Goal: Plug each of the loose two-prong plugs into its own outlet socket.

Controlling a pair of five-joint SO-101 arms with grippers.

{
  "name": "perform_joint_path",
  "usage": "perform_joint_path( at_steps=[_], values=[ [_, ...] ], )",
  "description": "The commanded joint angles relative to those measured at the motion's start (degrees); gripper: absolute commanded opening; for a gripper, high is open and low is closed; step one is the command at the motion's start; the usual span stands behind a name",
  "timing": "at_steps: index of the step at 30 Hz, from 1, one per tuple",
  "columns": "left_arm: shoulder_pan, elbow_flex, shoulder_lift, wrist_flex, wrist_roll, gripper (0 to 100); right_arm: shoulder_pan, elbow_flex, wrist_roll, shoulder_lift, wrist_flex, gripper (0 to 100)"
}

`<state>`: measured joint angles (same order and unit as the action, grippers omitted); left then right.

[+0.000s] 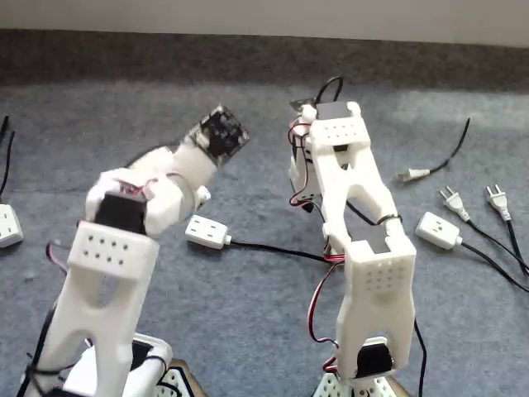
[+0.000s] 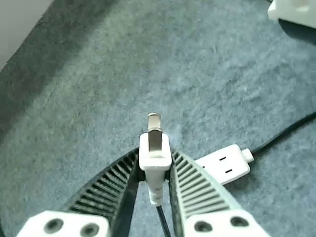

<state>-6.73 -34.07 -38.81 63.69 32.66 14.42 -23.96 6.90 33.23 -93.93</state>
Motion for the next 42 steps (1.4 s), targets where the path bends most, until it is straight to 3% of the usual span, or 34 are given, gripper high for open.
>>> perform_joint_path(
  at_steps=[1, 13, 18, 22, 27, 31, 42],
  values=[
    [-0.92, -11.12, -9.54, -11.69, -9.76, 1, -0.75, -2.33, 0.44, -0.66, -0.40, 15.9],
    [-6.46, -30.99, -22.11, -41.67, -36.57, 1, -1.01, -7.16, 0.44, -0.75, -0.84, 12.5],
    [-7.96, -41.45, -25.01, -59.69, -40.44, 1, -1.80, -11.91, 0.44, -0.75, -0.84, 1.2],
    [-11.65, -45.32, -25.54, -68.75, -40.53, 1, -2.33, -16.22, 0.44, -0.84, -2.42, 0.5],
    [-18.15, -45.23, -25.27, -72.53, -40.53, 1, -2.33, -25.80, 0.44, -1.45, -7.16, 0.5],
    [-21.85, -45.49, -25.19, -74.55, -40.53, 1, -2.07, -25.54, 0.62, -5.58, -7.08, 0.5],
    [-22.37, -45.76, -25.10, -74.99, -40.44, 1, -1.45, -25.19, 0.88, -19.38, -6.99, 0.5]
  ],
)
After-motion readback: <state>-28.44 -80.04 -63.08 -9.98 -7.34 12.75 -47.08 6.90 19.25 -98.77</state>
